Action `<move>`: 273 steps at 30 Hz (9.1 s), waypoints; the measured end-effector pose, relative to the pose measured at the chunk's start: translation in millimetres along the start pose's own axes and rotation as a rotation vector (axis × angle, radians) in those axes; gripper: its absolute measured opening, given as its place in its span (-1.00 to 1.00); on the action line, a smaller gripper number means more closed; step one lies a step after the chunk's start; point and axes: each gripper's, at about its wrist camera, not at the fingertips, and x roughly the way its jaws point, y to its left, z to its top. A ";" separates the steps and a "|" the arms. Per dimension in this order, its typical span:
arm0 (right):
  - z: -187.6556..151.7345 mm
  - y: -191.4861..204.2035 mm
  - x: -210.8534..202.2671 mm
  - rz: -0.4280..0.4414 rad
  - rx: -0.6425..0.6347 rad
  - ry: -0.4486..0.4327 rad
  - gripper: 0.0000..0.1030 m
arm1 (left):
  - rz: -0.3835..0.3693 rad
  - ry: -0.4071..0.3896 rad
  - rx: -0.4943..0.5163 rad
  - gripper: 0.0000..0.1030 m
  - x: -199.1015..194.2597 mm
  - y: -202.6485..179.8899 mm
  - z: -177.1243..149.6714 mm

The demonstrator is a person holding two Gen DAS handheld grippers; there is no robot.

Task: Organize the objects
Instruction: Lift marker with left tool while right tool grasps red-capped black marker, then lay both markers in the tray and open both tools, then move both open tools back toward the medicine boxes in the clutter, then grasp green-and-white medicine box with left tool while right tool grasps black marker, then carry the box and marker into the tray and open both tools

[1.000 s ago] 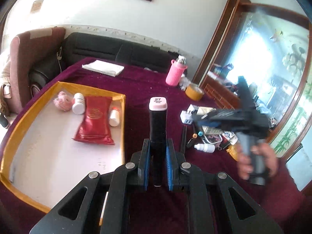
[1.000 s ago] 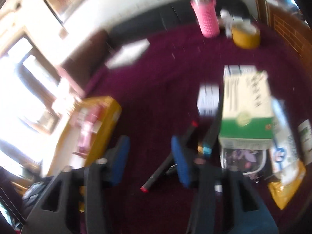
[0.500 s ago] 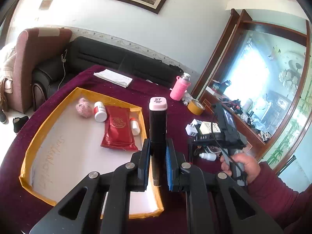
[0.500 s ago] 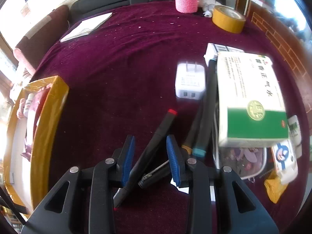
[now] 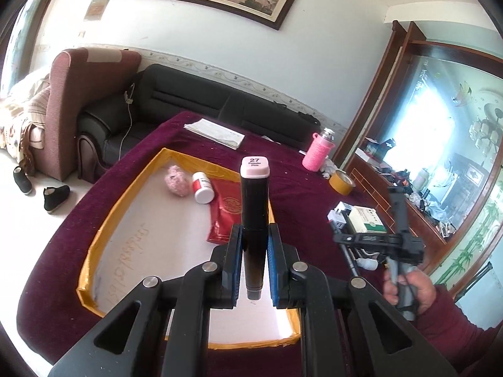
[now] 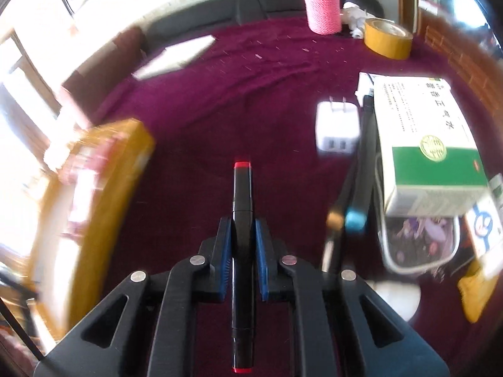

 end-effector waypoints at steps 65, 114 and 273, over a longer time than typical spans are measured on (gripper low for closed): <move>19.9 37.1 -63.3 0.227 -0.008 -0.121 -0.25 | 0.194 0.287 -0.080 0.14 131.0 4.9 36.4; 48.4 -79.3 -69.3 0.182 0.075 -0.131 0.03 | -0.056 0.389 0.271 0.45 154.7 -162.7 -14.2; 32.9 152.7 13.4 0.398 -0.100 0.075 -0.37 | 0.161 0.157 -0.212 0.52 79.7 75.3 53.4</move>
